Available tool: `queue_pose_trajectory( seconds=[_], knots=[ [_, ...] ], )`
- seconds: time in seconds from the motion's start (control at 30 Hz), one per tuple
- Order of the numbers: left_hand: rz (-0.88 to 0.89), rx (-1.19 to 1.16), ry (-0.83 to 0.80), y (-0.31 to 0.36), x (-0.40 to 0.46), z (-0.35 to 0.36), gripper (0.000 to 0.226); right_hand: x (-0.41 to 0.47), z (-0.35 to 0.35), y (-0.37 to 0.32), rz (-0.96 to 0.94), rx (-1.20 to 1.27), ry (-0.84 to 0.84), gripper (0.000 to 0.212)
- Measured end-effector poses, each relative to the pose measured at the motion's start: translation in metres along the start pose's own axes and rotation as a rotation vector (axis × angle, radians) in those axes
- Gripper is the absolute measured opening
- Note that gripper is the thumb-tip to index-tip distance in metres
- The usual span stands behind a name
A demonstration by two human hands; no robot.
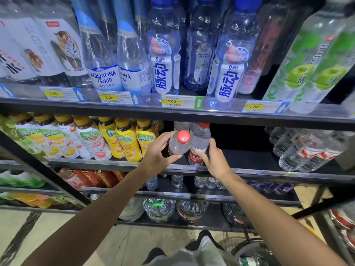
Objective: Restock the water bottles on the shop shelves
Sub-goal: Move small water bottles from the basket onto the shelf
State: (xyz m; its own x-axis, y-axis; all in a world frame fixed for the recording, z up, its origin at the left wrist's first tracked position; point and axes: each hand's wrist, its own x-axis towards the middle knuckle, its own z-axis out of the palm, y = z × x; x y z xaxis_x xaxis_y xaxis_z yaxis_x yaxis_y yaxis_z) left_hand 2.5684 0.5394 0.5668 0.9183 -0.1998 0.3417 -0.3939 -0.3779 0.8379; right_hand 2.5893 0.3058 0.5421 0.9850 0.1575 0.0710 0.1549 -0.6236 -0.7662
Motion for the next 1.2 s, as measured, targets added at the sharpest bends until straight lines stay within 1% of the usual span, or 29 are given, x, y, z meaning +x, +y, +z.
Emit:
queue_pose_trajectory(
  seconds=[0.23, 0.37, 0.43, 0.53, 0.63, 0.73, 0.8, 0.87, 0.97, 1.13, 1.2],
  knots=[
    [-0.223, -0.108, -0.002, -0.029, 0.007, 0.014, 0.056, 0.002, 0.002, 0.006, 0.013, 0.033, -0.001, 0.048],
    [-0.316, -0.198, 0.004, -0.039, 0.011, 0.018, 0.065, 0.002, 0.005, 0.009, -0.001, 0.03, 0.002, 0.05],
    [-0.313, -0.189, -0.008, -0.041, 0.013, 0.019, 0.066, 0.003, 0.006, 0.01, 0.001, 0.051, -0.002, 0.051],
    [-0.292, -0.152, -0.028, -0.042, 0.011, 0.021, 0.061, 0.004, 0.007, 0.012, 0.031, 0.11, -0.015, 0.052],
    [-0.308, -0.136, -0.046, -0.045, 0.009, 0.019, 0.058, 0.007, 0.009, 0.013, 0.044, 0.157, -0.028, 0.056],
    [-0.33, -0.078, -0.136, -0.048, 0.009, 0.017, 0.06, 0.01, 0.01, 0.014, 0.096, 0.184, -0.058, 0.072],
    [-0.307, -0.03, -0.201, -0.05, 0.01, 0.018, 0.068, 0.014, 0.009, 0.016, 0.128, 0.168, -0.063, 0.077],
    [-0.255, 0.026, -0.223, -0.054, 0.011, 0.022, 0.078, 0.018, 0.009, 0.019, 0.124, 0.15, -0.068, 0.074],
    [-0.179, 0.066, -0.249, -0.059, 0.016, 0.025, 0.083, 0.024, 0.009, 0.02, 0.075, 0.102, -0.096, 0.06],
    [-0.174, 0.127, -0.285, -0.072, 0.029, 0.027, 0.079, 0.029, 0.01, 0.023, 0.066, 0.076, -0.117, 0.058],
    [-0.224, 0.126, -0.295, -0.077, 0.035, 0.027, 0.076, 0.031, 0.009, 0.025, 0.063, 0.073, -0.123, 0.057]
  ],
)
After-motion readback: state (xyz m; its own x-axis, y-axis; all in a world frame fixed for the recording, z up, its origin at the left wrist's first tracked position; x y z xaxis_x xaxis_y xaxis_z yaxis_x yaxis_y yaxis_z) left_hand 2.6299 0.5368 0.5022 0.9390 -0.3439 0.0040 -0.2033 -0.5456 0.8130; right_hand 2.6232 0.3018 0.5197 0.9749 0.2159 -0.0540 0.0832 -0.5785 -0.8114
